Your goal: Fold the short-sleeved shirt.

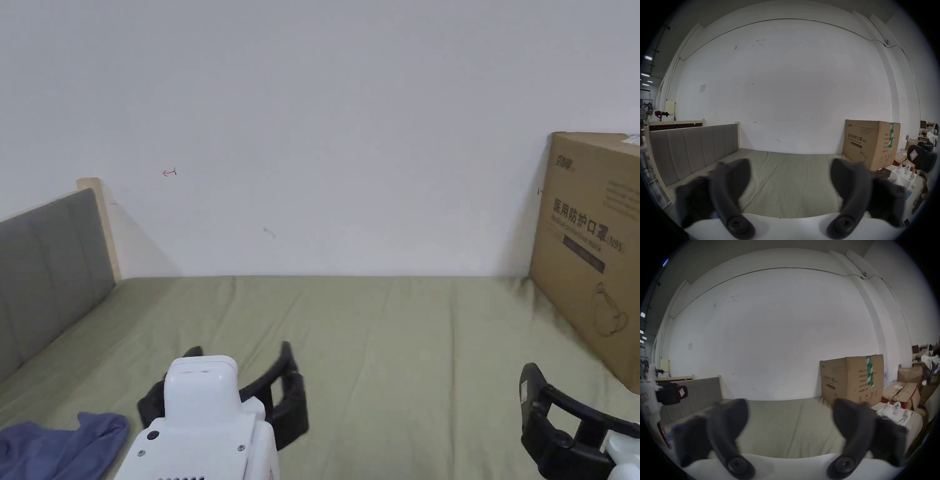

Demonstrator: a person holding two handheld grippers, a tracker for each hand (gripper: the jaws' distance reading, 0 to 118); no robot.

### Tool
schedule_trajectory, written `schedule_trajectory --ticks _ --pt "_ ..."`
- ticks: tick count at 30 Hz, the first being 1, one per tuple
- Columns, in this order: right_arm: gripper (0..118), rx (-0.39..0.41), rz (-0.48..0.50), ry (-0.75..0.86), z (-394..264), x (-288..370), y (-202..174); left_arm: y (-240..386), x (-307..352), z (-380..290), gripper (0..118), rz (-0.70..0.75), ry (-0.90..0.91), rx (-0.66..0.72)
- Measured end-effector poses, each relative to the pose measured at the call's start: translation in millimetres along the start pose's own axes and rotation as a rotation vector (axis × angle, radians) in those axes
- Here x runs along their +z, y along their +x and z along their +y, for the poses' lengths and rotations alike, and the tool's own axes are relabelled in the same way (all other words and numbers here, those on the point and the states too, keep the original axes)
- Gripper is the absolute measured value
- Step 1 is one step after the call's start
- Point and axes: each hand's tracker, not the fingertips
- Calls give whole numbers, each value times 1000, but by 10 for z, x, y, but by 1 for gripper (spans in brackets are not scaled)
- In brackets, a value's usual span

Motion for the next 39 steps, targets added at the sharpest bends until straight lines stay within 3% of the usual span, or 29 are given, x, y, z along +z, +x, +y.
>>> schedule_trajectory --ticks 1,2,4,7,12,16,18,21,26,31,35,37,39 --pt "30 -29 36 -10 7 6 29 5 -15 -1 1 10 -5 -11" --pt "0 -27 35 -15 14 7 51 0 -50 -5 1 12 -24 -22" --pt "0 17 -24 -92 24 -61 73 -18 -106 -47 0 25 -65 -25" --pt "0 -60 63 -144 -1 -103 200 -66 -140 -93 0 -6 -97 28" --pt "0 -83 28 -135 -61 -83 259 -150 -192 -136 0 -2 -121 52" --pt "0 -199 124 -151 -69 -175 144 -490 -130 -121 0 24 -163 85" --pt "0 -214 138 -162 -102 -268 -81 -832 26 -74 0 70 -160 90" --pt "0 -254 273 -225 -207 -463 -623 -1394 380 -6 0 253 -121 41" --pt "0 -142 500 -267 -279 -466 -1660 -2090 980 79 0 547 -49 30" --pt "0 -187 591 -280 -203 -471 -2009 -2331 1118 61 0 547 -72 113" --pt "0 -193 570 -308 -201 -512 -1879 -2452 881 115 0 502 -91 113" --pt "0 -186 554 -338 -248 -539 -1735 -2661 590 175 0 426 -184 155" --pt "0 -172 522 -387 -314 -604 -1610 -2997 151 149 0 314 -373 302"
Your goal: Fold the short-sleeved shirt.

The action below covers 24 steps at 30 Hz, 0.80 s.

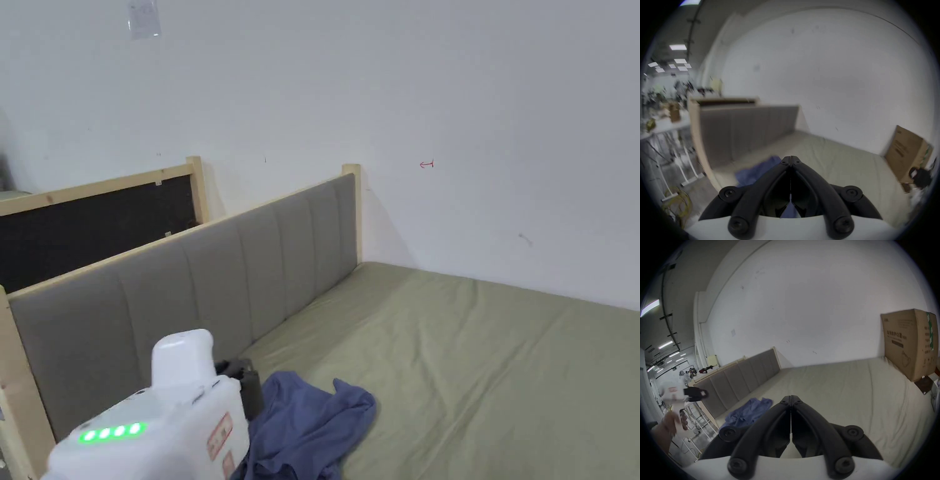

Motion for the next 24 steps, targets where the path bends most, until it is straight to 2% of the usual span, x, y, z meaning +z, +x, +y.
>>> schedule_trajectory --ticks 2,3,4,5,6,7,8,9,11,14,17,19,21,22,23,24 --pt "0 -37 -30 -71 -41 -13 198 -243 -699 69 0 -32 -367 136" --pt "0 -54 -40 -97 -67 -30 283 -344 -1001 21 0 -66 -487 189" --pt "0 -67 -53 -124 -98 -51 372 -450 -1252 -97 0 -117 -552 241" --pt "0 -74 -73 -139 -124 -48 442 -511 -1442 -196 1 -103 -583 263" --pt "0 -80 -99 -153 -160 -63 519 -541 -1631 -290 12 -9 -609 230" --pt "0 -86 -125 -166 -199 -85 589 -586 -1814 -399 63 59 -622 226" --pt "0 -94 -143 -182 -234 -112 649 -648 -1979 -472 105 92 -643 231" --pt "0 -104 -160 -198 -276 -128 710 -693 -2155 -568 118 121 -669 230" --pt "0 -126 -189 -237 -353 -196 810 -724 -2337 -695 114 123 -635 223" --pt "0 -127 -220 -296 -451 -297 898 -646 -2696 -912 114 190 -658 139" --pt "0 -105 -209 -355 -508 -384 930 -418 -2934 -1106 115 122 -629 64" --pt "0 -104 -184 -368 -532 -424 938 -304 -3172 -1318 118 104 -692 -9" --pt "0 -89 -170 -379 -551 -463 932 -259 -3411 -1663 118 168 -822 -113" --pt "0 -77 -169 -386 -558 -484 928 -168 -3408 -1782 118 200 -774 -248" --pt "0 -67 -169 -392 -564 -501 927 -130 -3321 -1783 118 205 -653 -285" --pt "0 -65 -169 -394 -570 -505 933 -121 -3316 -1797 118 226 -597 -230"
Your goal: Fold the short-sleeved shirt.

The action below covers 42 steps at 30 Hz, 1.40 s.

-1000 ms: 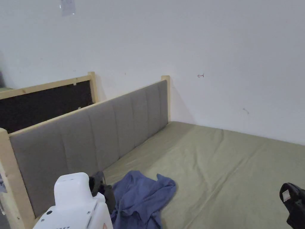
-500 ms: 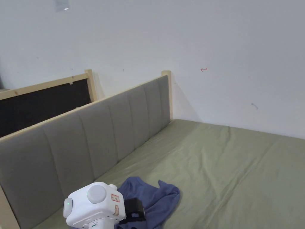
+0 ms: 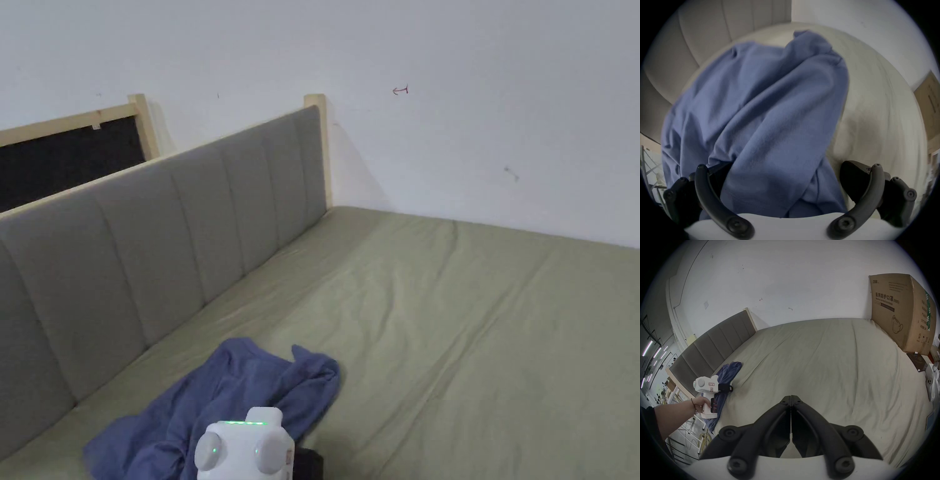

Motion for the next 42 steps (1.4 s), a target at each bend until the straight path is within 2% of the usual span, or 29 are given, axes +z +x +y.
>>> schedule_trajectory --ticks 2,3,5,7,8,9,10,12,14,16,18,21,25,30,36,40,42 --pt "0 -1 3 -2 -17 -1 27 -31 -1 16 118 -21 -33 1" --pt "0 -7 8 -5 -28 -3 45 -95 49 27 113 -33 -46 10" --pt "0 -14 12 -20 -38 0 80 -172 198 21 80 -60 -32 6" --pt "0 -19 13 -34 -32 34 110 -331 415 14 59 -104 35 55" --pt "0 -20 14 -33 -29 71 124 -403 504 17 16 -111 51 77" --pt "0 -23 16 -27 -25 120 139 -480 581 24 11 -119 47 87" --pt "0 -26 18 -16 -15 181 156 -544 692 11 11 -76 46 100" --pt "0 -34 19 6 7 297 188 -706 964 16 11 -78 85 106" --pt "0 -40 22 27 23 437 236 -772 1392 88 11 -44 229 53" --pt "0 -40 22 52 39 592 278 -727 2032 164 11 -71 471 -45" --pt "0 -36 12 82 38 743 316 -570 2545 299 11 -49 555 -129" --pt "0 -54 12 123 39 944 386 -371 3311 476 11 -188 703 -141" --pt "0 -120 40 227 31 1257 488 199 4211 622 11 -310 866 -248" --pt "0 -126 44 359 59 1688 610 1067 4883 504 11 -606 890 -332" --pt "0 -166 -25 474 66 2091 847 2174 5150 200 11 -877 834 -462" --pt "0 -200 -41 513 -21 2240 1073 2850 4970 -54 11 -990 649 -565" --pt "0 -203 -74 521 -81 2254 1173 3250 4653 -185 11 -942 446 -624"
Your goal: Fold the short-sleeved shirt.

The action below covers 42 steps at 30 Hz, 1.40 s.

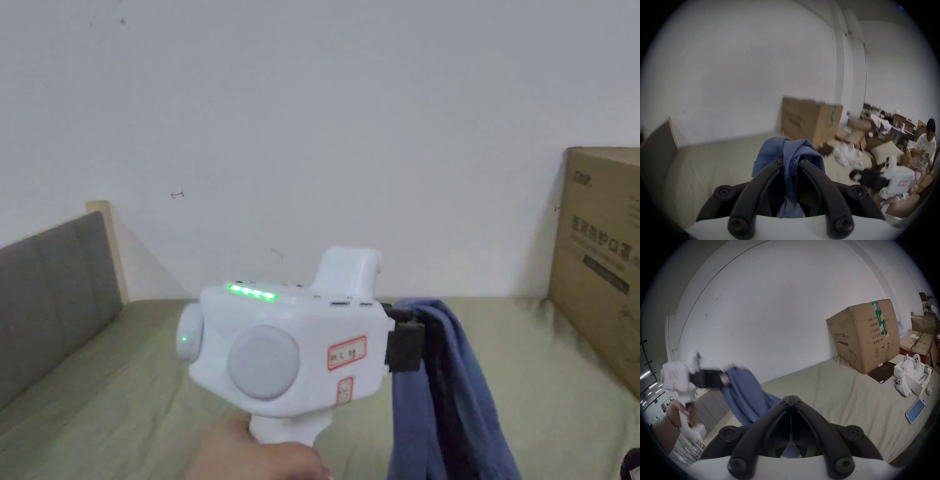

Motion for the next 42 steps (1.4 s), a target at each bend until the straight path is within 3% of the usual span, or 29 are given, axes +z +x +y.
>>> schedule_trajectory --ticks 6,7,8,10,12,15,20,22,25,27,28,30,31,38,42 --pt "0 -103 -30 -94 -232 -63 353 -103 -1419 -1228 11 -90 -561 231" --pt "0 -104 -56 -117 -286 -89 391 -133 -1558 -1440 17 -83 -616 271" --pt "0 -104 -67 -134 -323 -111 425 -158 -1647 -1610 36 -63 -651 305" --pt "0 -114 -54 -154 -370 -126 500 -204 -1717 -1883 98 -20 -744 369" --pt "0 -111 -50 -162 -390 -128 525 -291 -1653 -2020 100 -51 -722 453" --pt "0 -69 -68 -170 -363 -148 483 -398 -1397 -1879 100 -58 -631 469" --pt "0 -62 -40 -129 -252 -129 338 -548 -464 -1401 101 -14 -225 496" --pt "0 -27 -35 -80 -219 -93 229 -516 -12 -1344 99 82 -3 437" --pt "0 66 -27 -10 -210 -47 54 -325 470 -1421 98 372 217 264" --pt "0 111 -46 25 -227 -29 -54 -231 624 -1549 88 488 310 174" --pt "0 112 -51 40 -248 -22 -99 -191 709 -1618 65 516 333 149" --pt "0 102 -45 49 -277 -21 -155 -125 807 -1732 6 571 369 168" --pt "0 95 -43 49 -281 -32 -168 -92 831 -1783 0 617 375 177" --pt "0 95 -23 26 -347 -66 -231 -146 894 -1871 0 573 299 185" --pt "0 115 -30 4 -385 -129 -209 -500 647 -1655 0 447 151 375"
